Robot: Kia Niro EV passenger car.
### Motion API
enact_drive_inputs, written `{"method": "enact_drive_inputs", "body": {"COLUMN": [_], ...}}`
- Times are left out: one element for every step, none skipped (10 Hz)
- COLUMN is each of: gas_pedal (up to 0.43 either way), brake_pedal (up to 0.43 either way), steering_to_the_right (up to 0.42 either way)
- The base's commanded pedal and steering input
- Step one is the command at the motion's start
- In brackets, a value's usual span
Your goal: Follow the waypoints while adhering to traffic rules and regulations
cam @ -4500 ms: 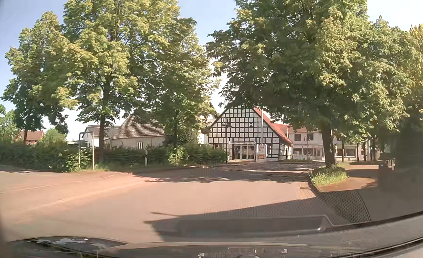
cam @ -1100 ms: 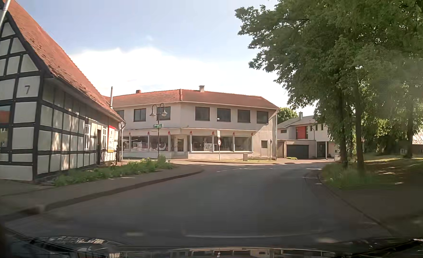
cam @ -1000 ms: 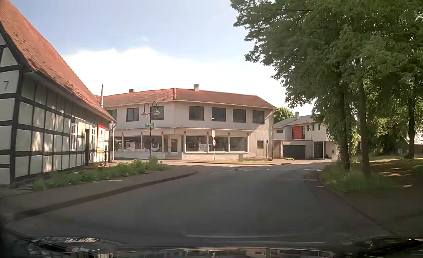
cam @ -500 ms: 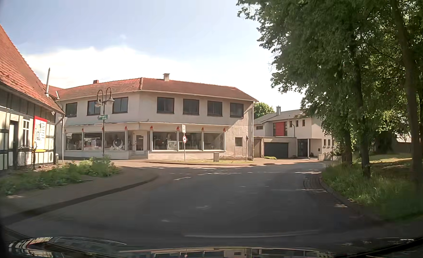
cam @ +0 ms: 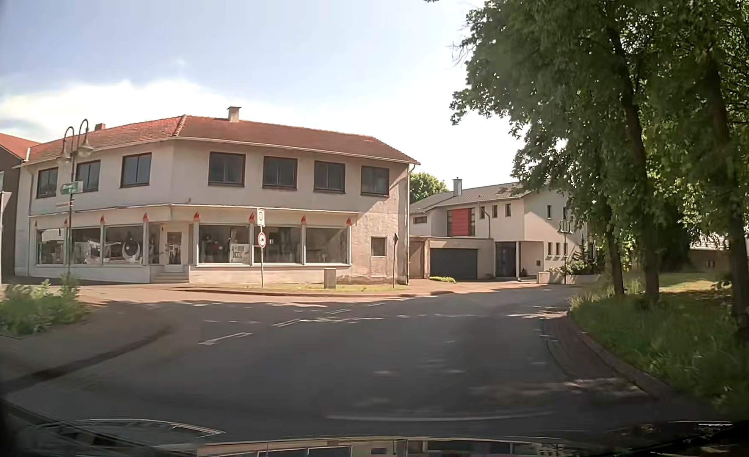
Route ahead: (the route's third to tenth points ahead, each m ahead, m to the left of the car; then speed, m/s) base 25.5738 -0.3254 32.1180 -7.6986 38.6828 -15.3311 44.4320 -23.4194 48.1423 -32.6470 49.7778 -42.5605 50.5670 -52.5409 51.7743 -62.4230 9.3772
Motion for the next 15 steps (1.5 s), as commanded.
{"method": "enact_drive_inputs", "body": {"gas_pedal": [0.138, 0.138, 0.138, 0.138, 0.130, 0.130, 0.118, 0.098, 0.087, 0.087, 0.098, 0.110, 0.118, 0.118, 0.118], "brake_pedal": [0.000, 0.000, 0.000, 0.000, 0.000, 0.000, 0.000, 0.000, 0.000, 0.000, 0.000, 0.000, 0.000, 0.000, 0.000], "steering_to_the_right": [0.080, 0.080, 0.080, 0.080, 0.080, 0.081, 0.083, 0.084, 0.084, 0.084, 0.084, 0.084, 0.084, 0.085, 0.086]}}
